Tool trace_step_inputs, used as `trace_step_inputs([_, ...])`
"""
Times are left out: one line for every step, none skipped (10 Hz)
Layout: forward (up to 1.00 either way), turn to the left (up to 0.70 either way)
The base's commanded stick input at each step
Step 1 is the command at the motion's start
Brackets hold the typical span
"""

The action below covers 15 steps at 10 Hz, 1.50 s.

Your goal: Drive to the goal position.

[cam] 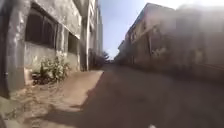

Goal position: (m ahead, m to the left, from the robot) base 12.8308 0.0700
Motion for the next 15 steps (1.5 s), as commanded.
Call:
trace_step_inputs([1.0, 0.0])
trace_step_inputs([1.0, 0.0])
trace_step_inputs([1.0, 0.0])
trace_step_inputs([1.0, 0.0])
trace_step_inputs([1.0, 0.0])
trace_step_inputs([1.0, 0.0])
trace_step_inputs([1.0, 0.0])
trace_step_inputs([1.0, 0.0])
trace_step_inputs([1.0, 0.0])
trace_step_inputs([1.0, 0.0])
trace_step_inputs([1.0, 0.0])
trace_step_inputs([1.0, 0.0])
trace_step_inputs([1.0, 0.0])
trace_step_inputs([1.0, 0.0])
trace_step_inputs([1.0, 0.0])
